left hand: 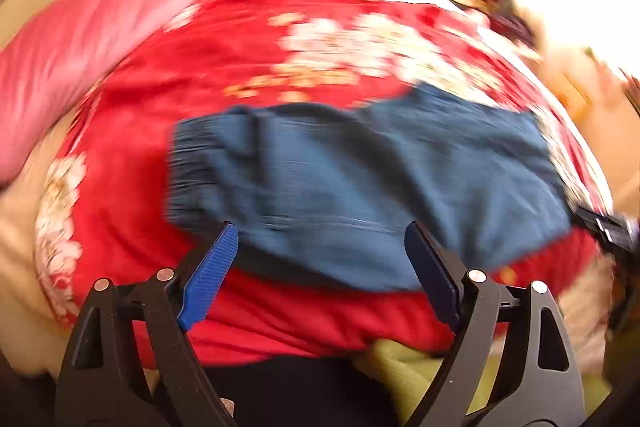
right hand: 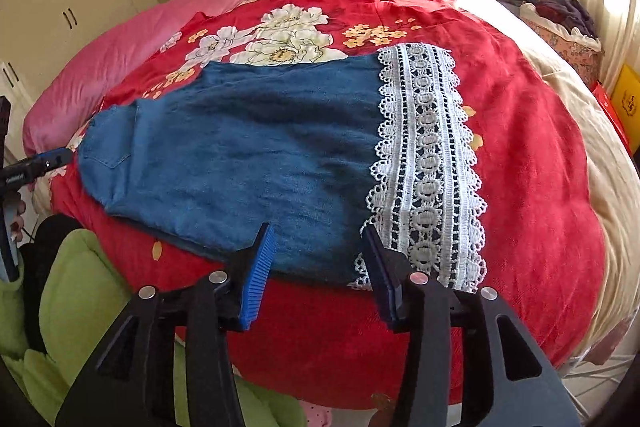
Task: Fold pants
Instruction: 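Open both grippers and lift them off the pants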
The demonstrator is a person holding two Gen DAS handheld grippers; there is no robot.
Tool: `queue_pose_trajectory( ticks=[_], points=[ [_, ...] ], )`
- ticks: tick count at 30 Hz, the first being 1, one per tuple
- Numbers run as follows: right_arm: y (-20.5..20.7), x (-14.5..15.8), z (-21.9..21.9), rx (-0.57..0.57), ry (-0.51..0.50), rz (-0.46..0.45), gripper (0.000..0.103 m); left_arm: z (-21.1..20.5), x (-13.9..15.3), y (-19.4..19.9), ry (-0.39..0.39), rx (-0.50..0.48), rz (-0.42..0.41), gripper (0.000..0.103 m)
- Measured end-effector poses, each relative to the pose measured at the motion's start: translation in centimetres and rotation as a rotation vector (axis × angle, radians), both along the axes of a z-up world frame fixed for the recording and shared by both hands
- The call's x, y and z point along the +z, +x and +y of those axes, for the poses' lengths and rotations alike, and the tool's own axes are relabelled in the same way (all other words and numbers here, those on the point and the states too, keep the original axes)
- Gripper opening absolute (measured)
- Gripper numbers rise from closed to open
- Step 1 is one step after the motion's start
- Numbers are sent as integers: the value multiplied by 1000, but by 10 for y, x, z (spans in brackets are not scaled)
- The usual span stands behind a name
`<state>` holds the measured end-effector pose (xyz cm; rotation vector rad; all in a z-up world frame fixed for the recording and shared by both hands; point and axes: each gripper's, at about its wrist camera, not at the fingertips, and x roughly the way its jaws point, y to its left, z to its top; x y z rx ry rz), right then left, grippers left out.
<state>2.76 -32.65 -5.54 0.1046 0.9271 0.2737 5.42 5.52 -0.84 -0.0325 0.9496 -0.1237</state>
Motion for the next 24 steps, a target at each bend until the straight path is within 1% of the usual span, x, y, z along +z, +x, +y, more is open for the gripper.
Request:
queue_pose_trajectory(
  ticks=[1,2,3,4,5,6,7,8,9,10,11,13,14,15,16,18,19,20,21,22,23,24],
  points=[
    [0,0,0,1,0,0,45,7,-4,6,1,28,14,84],
    [2,0,-1,0,1,-2,45,16,-11,14,13,68,34,85],
    [2,1,0,0,2,-3,45,23,-17,22,20,98,55,85],
    [4,0,-1,1,3,-2,48,26,-25,29,18,110,76,85],
    [4,-1,-1,1,2,4,49,26,-31,34,12,112,92,68],
    [6,-3,-1,3,-1,14,49,24,-36,38,15,110,106,54],
    [7,-5,0,3,-7,27,49,20,-36,40,44,104,102,48],
    [8,-7,0,2,-12,37,49,18,-32,38,52,99,86,38],
    [7,-9,-1,2,-10,40,49,19,-26,36,52,94,57,31],
    [6,-10,-2,4,-7,41,49,23,-20,34,54,98,38,28],
    [5,-11,-3,4,-5,44,49,28,-18,33,58,103,32,28],
    [5,-16,-4,1,-6,55,49,37,-23,35,63,129,42,30],
    [5,-17,-4,1,-8,55,49,41,-28,37,73,136,58,35],
    [5,-17,-4,1,-11,55,49,42,-31,37,65,137,70,36],
    [5,-17,-4,3,-13,55,49,43,-28,34,56,146,65,38],
    [5,-14,-5,6,-6,53,49,42,-17,29,56,148,35,39],
    [4,-10,-7,5,10,42,49,38,-8,26,76,146,7,41],
    [4,-4,-10,0,32,20,49,32,2,23,97,135,-28,49],
    [3,-1,-11,-6,40,4,49,25,13,21,105,114,-57,53],
    [4,3,-13,-13,46,-11,49,16,20,22,102,89,-75,59],
    [7,7,-15,-20,54,-26,49,8,26,24,96,64,-86,63],
    [9,10,-17,-26,57,-35,49,-1,31,27,92,34,-96,64]
  ],
)
